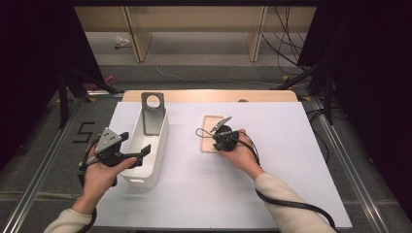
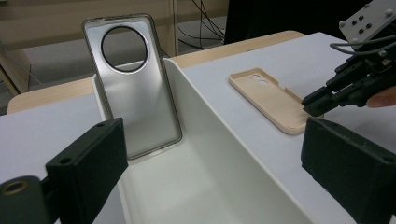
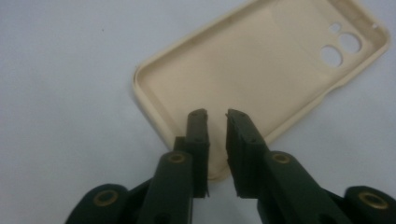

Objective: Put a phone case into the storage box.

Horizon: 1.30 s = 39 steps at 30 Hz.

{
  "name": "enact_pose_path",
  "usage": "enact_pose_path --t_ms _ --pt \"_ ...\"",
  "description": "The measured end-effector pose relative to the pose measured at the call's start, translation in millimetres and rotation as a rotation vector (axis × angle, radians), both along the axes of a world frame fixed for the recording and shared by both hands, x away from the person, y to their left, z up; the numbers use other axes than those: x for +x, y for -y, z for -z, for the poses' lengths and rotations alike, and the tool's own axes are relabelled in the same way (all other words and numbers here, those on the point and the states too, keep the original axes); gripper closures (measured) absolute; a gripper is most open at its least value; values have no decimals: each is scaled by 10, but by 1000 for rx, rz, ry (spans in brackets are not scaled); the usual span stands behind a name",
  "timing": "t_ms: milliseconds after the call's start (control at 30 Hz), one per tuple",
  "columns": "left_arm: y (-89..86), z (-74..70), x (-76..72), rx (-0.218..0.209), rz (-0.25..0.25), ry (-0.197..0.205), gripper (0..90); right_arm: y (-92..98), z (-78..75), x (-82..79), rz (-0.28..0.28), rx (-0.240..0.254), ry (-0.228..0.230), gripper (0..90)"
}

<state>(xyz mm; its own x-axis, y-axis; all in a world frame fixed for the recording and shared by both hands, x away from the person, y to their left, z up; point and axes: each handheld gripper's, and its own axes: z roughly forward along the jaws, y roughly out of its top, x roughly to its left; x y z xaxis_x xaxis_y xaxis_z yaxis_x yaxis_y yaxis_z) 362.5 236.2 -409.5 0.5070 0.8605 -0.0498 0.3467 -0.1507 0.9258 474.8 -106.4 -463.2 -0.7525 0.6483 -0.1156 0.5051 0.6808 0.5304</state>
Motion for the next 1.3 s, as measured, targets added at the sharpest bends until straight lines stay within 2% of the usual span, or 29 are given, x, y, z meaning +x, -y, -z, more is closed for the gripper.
enact_pose_path --t_ms 167,200,233,267,467,600,800,933,1067,1167,1300 --pt "-40 -7 -74 -7 2 16 67 -23 -135 -29 -67 -23 72 518" --pt "-50 -2 -95 -12 1 22 68 -28 -159 -27 -81 -23 60 471" --pt "-54 7 -120 -15 3 25 68 -37 -178 -28 -88 -24 58 439" --pt "-56 19 -145 -12 8 28 68 -43 -197 -33 -96 -31 77 410" --pt "-22 86 -251 38 41 34 65 -105 -224 -51 -178 -124 125 276" --pt "35 95 -292 51 65 49 65 -144 -193 -74 -211 -178 135 232" --pt "132 118 -364 94 111 74 62 -187 -171 -106 -238 -217 124 212" --pt "141 138 -383 98 118 67 61 -211 -145 -124 -283 -263 117 213" --pt "160 142 -408 102 127 64 62 -248 -118 -142 -304 -300 102 215" --pt "164 156 -415 102 130 60 61 -269 -107 -124 -342 -345 108 219" --pt "163 160 -417 102 132 58 62 -310 -114 -84 -351 -391 101 227"
